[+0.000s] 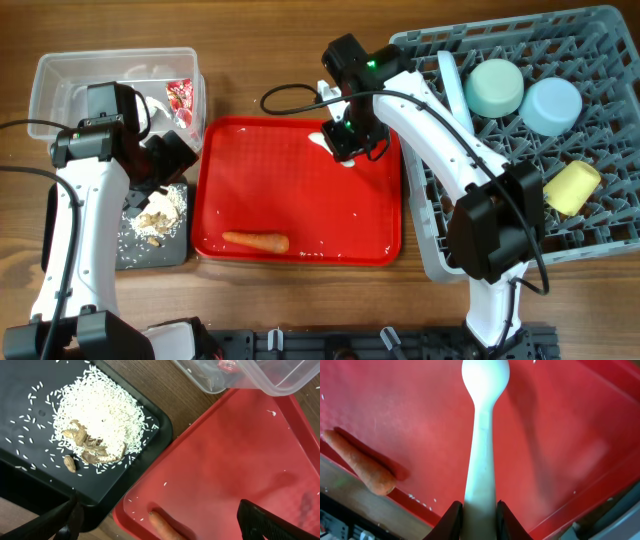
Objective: Sort waste into correct bins and load items into the dishwasher rack
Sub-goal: 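Insert the white spoon upright into the rack with the right gripper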
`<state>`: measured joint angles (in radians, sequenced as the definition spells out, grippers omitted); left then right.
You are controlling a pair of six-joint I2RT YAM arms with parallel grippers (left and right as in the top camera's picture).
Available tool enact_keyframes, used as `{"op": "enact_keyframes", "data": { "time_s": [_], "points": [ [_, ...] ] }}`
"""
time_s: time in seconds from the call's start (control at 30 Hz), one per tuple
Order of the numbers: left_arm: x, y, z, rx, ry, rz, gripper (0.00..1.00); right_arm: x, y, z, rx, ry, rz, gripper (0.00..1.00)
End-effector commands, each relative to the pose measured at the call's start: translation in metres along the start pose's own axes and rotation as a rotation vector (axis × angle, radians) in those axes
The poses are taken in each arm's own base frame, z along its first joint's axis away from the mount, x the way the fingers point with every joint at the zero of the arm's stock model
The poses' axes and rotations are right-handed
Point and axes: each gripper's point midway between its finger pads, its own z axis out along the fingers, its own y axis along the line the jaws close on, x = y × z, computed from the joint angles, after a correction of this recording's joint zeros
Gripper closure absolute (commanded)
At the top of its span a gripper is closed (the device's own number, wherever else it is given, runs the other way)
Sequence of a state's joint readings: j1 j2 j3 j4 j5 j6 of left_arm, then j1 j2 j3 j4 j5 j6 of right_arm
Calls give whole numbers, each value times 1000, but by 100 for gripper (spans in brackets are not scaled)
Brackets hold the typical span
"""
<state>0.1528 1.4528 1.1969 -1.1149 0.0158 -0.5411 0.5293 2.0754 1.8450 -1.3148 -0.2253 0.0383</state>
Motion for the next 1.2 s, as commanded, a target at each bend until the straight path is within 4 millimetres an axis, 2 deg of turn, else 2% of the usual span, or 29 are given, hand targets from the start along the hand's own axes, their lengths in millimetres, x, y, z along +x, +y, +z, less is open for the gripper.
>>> {"op": "enact_keyframes", "data": {
  "time_s": [0.0,0.1,0.3,0.47,0.57,0.6,0.7,0.73,0.8,0.87,0.93,1.07,1.17],
  "points": [
    [-2,2,-4,4,-18,-21,0,3,9,-29,-16,-68,1,96],
    [-2,2,-4,4,-17,-21,0,5,12,-52,-11,-127,-3,96],
    [-2,2,-4,4,-18,-21,0,29,17,-98,-14,-190,23,96],
    [-2,2,-4,4,-18,-21,0,57,-5,-138,84,-251,102,97],
    [-2,2,-4,4,-18,-21,0,82,-29,-157,138,-300,186,96],
    [-2,2,-4,4,-18,-21,0,90,-36,-158,142,-306,205,96],
    [-2,2,-4,4,-18,-22,0,110,-56,-149,155,-318,246,96],
    [-2,2,-4,4,-18,-21,0,116,-63,-141,159,-320,265,96],
    [-2,1,-4,4,-18,-21,0,124,-75,-121,166,-305,270,96],
    [-2,2,-4,4,-17,-22,0,130,-91,-86,175,-267,306,96],
    [-2,2,-4,4,-17,-21,0,133,-101,-67,176,-259,330,96],
    [-2,2,-4,3,-17,-21,0,129,-118,-47,183,-289,363,96],
    [-1,2,-4,3,-16,-21,0,131,-128,-45,187,-298,395,96]
  ]
}}
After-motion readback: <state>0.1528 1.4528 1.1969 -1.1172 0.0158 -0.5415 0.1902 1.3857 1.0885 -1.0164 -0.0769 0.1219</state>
